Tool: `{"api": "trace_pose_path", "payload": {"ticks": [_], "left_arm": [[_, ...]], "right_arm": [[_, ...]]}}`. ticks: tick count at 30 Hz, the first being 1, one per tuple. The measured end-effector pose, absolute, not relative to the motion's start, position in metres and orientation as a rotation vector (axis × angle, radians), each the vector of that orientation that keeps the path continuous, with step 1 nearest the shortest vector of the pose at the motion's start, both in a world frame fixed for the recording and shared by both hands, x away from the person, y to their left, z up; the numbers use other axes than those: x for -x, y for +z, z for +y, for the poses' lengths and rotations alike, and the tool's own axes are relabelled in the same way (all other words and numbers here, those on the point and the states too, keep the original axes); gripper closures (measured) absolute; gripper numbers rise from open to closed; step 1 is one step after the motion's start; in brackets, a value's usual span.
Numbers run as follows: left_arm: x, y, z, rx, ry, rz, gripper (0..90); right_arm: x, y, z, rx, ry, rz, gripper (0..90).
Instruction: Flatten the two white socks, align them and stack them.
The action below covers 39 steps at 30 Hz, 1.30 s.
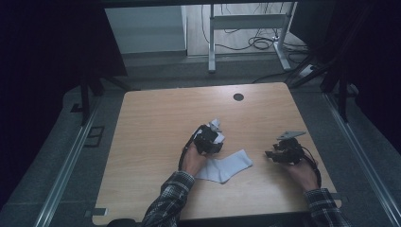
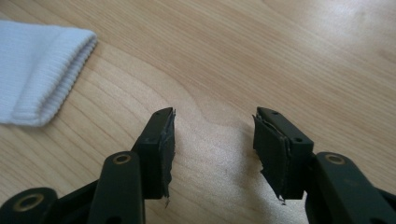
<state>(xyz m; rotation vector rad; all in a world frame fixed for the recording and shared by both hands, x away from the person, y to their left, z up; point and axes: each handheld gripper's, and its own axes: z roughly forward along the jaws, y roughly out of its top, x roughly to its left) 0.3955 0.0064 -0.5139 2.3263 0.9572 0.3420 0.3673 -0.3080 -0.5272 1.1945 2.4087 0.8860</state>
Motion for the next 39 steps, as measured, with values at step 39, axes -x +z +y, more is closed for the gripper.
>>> {"api": "trace_pose_path", "payload": {"ticks": [39], "left_arm": [[-0.405, -0.506, 0.071, -2.174, 0.321, 1.159, 63.6]], "right_arm": [[-0.367, -0.530, -0.305, -1.195, 0.914, 2.397, 39.7]]}}
